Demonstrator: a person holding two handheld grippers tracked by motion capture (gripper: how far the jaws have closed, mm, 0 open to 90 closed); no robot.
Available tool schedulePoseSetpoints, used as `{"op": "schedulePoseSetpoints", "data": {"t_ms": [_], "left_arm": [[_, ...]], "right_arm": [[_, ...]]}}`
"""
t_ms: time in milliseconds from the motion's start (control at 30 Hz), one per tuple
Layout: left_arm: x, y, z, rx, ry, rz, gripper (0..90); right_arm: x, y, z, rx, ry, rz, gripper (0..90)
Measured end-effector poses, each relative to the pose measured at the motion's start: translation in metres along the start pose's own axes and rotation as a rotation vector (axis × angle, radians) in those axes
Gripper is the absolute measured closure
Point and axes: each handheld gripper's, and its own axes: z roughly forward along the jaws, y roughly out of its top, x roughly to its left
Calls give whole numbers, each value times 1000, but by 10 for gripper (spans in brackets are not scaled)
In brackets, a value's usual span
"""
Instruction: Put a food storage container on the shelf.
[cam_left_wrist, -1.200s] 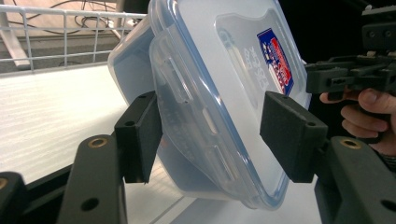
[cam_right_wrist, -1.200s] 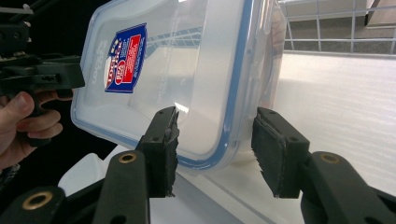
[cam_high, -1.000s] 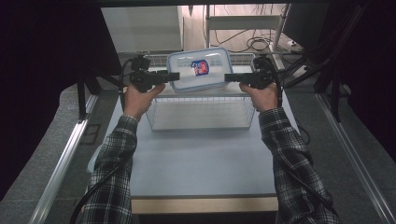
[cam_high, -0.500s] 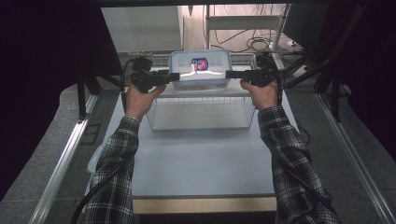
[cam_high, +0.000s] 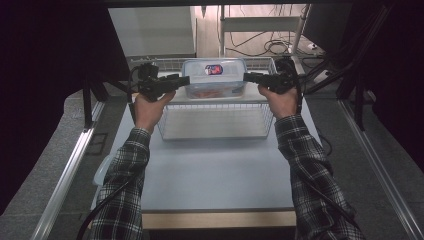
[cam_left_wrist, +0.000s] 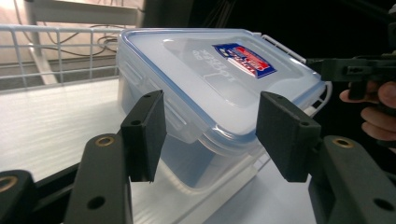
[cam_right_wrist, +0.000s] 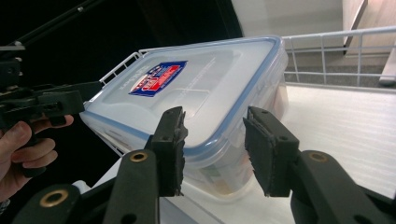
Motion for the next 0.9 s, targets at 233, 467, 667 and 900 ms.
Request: {"op": "schedulePoseSetpoints", "data": {"t_ms": [233, 467, 667, 900], "left_arm": [[-16, -13, -12, -22, -4, 62, 514], [-28, -28, -14, 33, -1, 136, 807], [-23, -31, -1, 60, 16, 134, 861], [-18, -31, 3, 55, 36, 113, 836]], "right_arm": [[5, -5, -19, -21, -25, -136, 738], [15, -19, -26, -51, -30, -223, 880], [20, -31, -13, 0, -15, -254, 890], [18, -36, -3, 37, -9, -252, 884]]}}
